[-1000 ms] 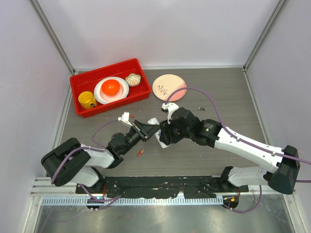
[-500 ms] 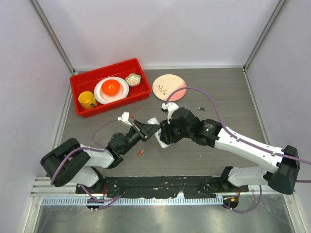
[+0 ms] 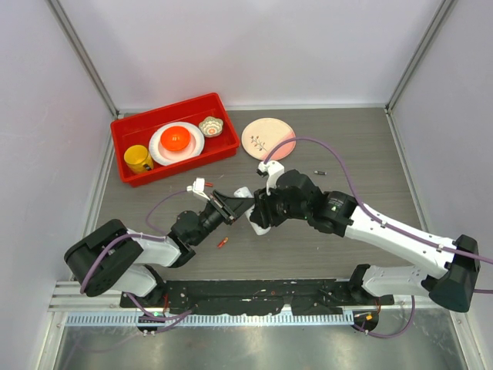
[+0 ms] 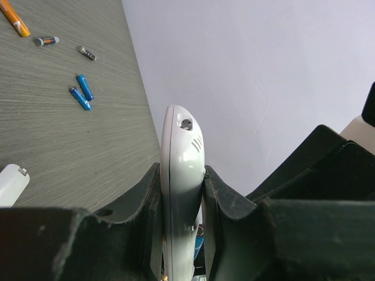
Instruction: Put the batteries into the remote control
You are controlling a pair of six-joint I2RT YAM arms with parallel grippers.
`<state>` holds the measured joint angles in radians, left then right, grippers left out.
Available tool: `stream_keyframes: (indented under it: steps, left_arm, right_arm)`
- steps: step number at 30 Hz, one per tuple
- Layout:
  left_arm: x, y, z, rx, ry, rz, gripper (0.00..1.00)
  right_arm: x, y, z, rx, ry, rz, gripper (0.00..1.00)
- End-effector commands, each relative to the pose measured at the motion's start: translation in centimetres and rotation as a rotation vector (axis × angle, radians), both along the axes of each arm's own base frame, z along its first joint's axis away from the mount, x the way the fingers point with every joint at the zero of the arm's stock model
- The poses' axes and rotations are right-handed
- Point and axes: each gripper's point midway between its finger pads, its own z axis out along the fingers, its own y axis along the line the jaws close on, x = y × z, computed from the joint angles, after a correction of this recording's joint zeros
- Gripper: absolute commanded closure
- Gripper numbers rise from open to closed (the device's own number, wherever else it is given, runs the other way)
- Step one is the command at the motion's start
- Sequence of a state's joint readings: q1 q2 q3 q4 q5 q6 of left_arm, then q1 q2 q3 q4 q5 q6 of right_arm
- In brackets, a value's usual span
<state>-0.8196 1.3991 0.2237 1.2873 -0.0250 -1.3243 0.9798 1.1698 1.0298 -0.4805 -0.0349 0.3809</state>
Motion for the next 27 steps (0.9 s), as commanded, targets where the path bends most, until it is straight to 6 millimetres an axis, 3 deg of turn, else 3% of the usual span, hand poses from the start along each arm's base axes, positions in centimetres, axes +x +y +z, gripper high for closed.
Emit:
stream_keyframes:
  steps: [1,14,18,27]
  left_arm:
    - [-0.2,0.1,3.8,-0.091,-0.097,-0.003,1.0]
    - [-0.3,0.2,4.3,-0.105,-0.105,-0.007,1.0]
    - [-0.4,0.2,4.2,-0.104,-0.104,-0.007,1.0]
    - [-0.5,0.1,3.7,-0.104,-0.098,-0.017,1.0]
  right_arm:
    - [-0.4,0.8,-0.1,0.029,0.01,0.029,0.58]
    - [-0.4,0.6,-2.3,-0.03,0.046,0.023,0.62]
    - [-0.4,0.5,-2.6,-0.038,0.047,0.016,0.68]
    - [-0.2,0.5,-1.4,-0.009,0.031,0.002,0.86]
